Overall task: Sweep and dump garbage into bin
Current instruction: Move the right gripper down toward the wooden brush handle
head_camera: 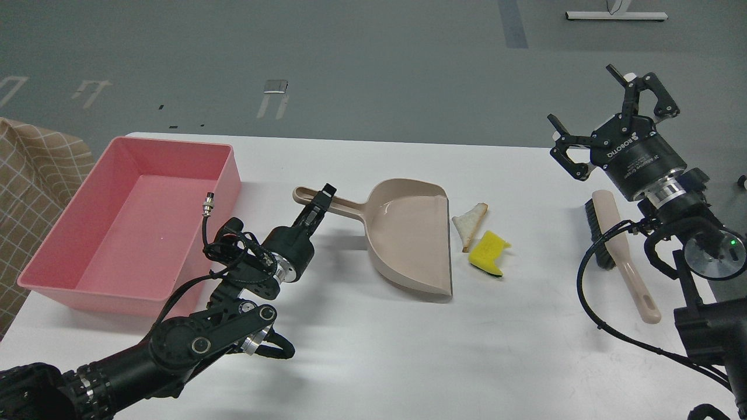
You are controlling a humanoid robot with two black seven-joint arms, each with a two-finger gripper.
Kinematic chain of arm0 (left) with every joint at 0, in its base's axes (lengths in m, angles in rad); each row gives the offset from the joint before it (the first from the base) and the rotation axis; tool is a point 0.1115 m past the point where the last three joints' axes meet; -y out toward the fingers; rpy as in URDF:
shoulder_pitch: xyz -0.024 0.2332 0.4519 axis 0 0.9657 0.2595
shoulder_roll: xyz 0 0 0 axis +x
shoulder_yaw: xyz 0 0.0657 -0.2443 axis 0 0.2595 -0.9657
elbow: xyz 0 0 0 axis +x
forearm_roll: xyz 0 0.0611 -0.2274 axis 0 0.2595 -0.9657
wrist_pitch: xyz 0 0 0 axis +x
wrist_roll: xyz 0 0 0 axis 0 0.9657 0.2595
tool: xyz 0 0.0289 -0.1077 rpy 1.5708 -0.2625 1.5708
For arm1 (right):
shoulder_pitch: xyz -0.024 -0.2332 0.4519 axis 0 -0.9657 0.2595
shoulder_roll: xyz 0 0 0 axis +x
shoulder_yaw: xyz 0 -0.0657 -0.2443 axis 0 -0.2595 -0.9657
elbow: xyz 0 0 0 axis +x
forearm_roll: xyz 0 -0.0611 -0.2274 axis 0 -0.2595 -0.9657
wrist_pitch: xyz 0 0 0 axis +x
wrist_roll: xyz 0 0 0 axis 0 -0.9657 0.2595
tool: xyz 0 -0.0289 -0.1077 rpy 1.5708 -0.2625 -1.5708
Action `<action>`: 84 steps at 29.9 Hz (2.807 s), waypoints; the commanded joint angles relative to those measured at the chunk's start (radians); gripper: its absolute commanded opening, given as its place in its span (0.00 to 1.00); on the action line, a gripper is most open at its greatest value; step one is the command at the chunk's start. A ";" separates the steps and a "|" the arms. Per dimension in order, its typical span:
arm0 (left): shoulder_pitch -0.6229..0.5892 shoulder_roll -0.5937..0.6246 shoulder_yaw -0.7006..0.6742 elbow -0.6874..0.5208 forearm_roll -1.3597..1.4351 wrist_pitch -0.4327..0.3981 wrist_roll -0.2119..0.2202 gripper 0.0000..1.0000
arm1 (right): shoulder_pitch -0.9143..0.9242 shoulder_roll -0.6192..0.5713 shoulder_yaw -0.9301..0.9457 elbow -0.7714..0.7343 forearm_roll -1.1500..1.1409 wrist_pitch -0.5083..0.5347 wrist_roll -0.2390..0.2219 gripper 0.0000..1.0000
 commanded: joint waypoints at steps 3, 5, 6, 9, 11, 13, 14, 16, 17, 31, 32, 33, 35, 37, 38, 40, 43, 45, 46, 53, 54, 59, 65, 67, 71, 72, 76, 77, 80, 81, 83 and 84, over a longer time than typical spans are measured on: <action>0.002 0.003 0.000 0.000 0.001 0.000 -0.003 0.00 | 0.000 -0.111 -0.069 0.005 -0.002 -0.001 0.000 1.00; 0.001 0.004 0.000 0.000 0.001 0.000 -0.003 0.00 | 0.000 -0.150 -0.096 0.005 -0.002 0.000 0.001 1.00; 0.001 0.004 0.000 0.000 0.001 0.000 -0.006 0.00 | 0.002 -0.173 -0.109 0.005 -0.002 0.000 0.001 1.00; 0.001 0.004 0.000 0.000 0.001 0.000 -0.017 0.00 | 0.000 -0.208 -0.128 0.005 -0.002 0.000 0.001 0.99; 0.001 0.004 0.000 0.000 0.001 0.000 -0.017 0.00 | -0.001 -0.228 -0.137 0.005 -0.002 0.000 0.000 1.00; 0.001 0.004 0.000 0.000 0.001 0.000 -0.017 0.00 | 0.002 -0.247 -0.149 0.006 -0.002 0.002 0.001 0.99; 0.001 0.004 0.000 0.000 0.001 0.000 -0.017 0.00 | 0.003 -0.260 -0.152 0.006 -0.002 0.003 0.001 0.99; 0.001 0.004 0.000 0.000 0.001 0.000 -0.017 0.00 | -0.001 -0.279 -0.154 0.006 -0.002 0.006 0.001 1.00; 0.001 0.004 0.000 0.000 0.001 0.000 -0.017 0.00 | -0.003 -0.299 -0.157 0.006 -0.004 0.008 0.001 1.00; 0.001 0.006 0.001 0.000 0.001 0.000 -0.018 0.00 | 0.077 -0.377 -0.361 0.012 -0.299 0.023 0.011 0.99; 0.001 0.006 0.001 0.000 0.001 0.000 -0.018 0.00 | 0.085 -0.377 -0.373 0.019 -0.356 0.023 0.011 0.99; 0.001 0.006 0.001 0.000 0.001 0.000 -0.018 0.00 | 0.088 -0.377 -0.376 0.025 -0.383 0.023 0.011 0.99; 0.001 0.006 0.000 0.000 0.001 0.000 -0.018 0.00 | 0.096 -0.386 -0.384 0.048 -0.449 0.023 0.001 0.99; 0.001 0.006 0.001 0.000 0.003 0.000 -0.018 0.00 | 0.097 -0.399 -0.393 0.080 -0.501 0.023 -0.002 0.99; -0.001 0.006 0.001 0.000 0.005 0.000 -0.018 0.00 | 0.099 -0.400 -0.398 0.094 -0.513 0.023 -0.002 0.99; -0.001 0.006 0.000 0.000 0.008 0.000 -0.018 0.00 | 0.109 -0.415 -0.422 0.138 -0.551 0.023 -0.006 0.99; -0.001 0.007 0.001 0.000 0.009 0.000 -0.018 0.00 | 0.122 -0.451 -0.462 0.172 -0.590 0.023 -0.023 0.99; 0.001 0.007 0.001 0.000 0.008 0.000 -0.018 0.00 | 0.135 -0.469 -0.497 0.190 -0.619 0.023 -0.026 0.99; 0.001 0.007 0.000 0.000 0.008 0.000 -0.018 0.00 | 0.143 -0.484 -0.523 0.209 -0.651 0.023 -0.028 0.99; -0.007 0.006 0.001 0.000 0.009 0.000 -0.018 0.00 | 0.160 -0.567 -0.610 0.330 -0.745 0.023 -0.095 0.99; -0.008 0.006 0.000 0.000 0.009 0.000 -0.018 0.00 | 0.160 -0.578 -0.625 0.351 -0.745 0.023 -0.110 0.99; -0.013 0.009 0.000 0.000 0.009 0.000 -0.018 0.00 | 0.160 -0.661 -0.651 0.439 -0.759 0.023 -0.121 0.98; -0.013 0.011 0.001 0.000 0.009 0.000 -0.024 0.00 | 0.168 -0.747 -0.651 0.451 -0.855 0.023 -0.127 0.97; -0.013 0.011 0.001 0.000 0.009 0.000 -0.024 0.00 | 0.163 -0.768 -0.653 0.450 -0.877 0.023 -0.127 0.96; -0.013 0.009 0.001 0.000 0.009 0.000 -0.024 0.00 | 0.158 -0.787 -0.685 0.450 -0.929 0.023 -0.127 0.96; -0.013 0.009 0.001 -0.002 0.009 0.000 -0.024 0.00 | 0.158 -0.791 -0.695 0.451 -0.937 0.023 -0.127 0.96; -0.013 0.011 0.001 -0.002 0.011 0.000 -0.024 0.00 | 0.160 -0.816 -0.743 0.450 -0.943 0.023 -0.127 0.96; -0.013 0.011 0.001 -0.002 0.009 0.000 -0.024 0.00 | 0.161 -0.819 -0.758 0.450 -0.944 0.023 -0.127 0.96; -0.013 0.009 0.001 -0.002 0.009 0.000 -0.024 0.00 | 0.163 -0.828 -0.787 0.451 -0.947 0.023 -0.127 0.96; -0.013 0.009 0.001 -0.002 0.009 0.000 -0.024 0.00 | 0.163 -0.828 -0.788 0.451 -0.947 0.023 -0.127 0.96; -0.013 0.009 0.001 -0.002 0.009 0.000 -0.023 0.00 | 0.163 -0.828 -0.803 0.451 -0.947 0.023 -0.127 0.96; -0.013 0.011 0.001 -0.002 0.009 0.000 -0.024 0.00 | 0.163 -0.827 -0.814 0.451 -0.947 0.023 -0.127 0.96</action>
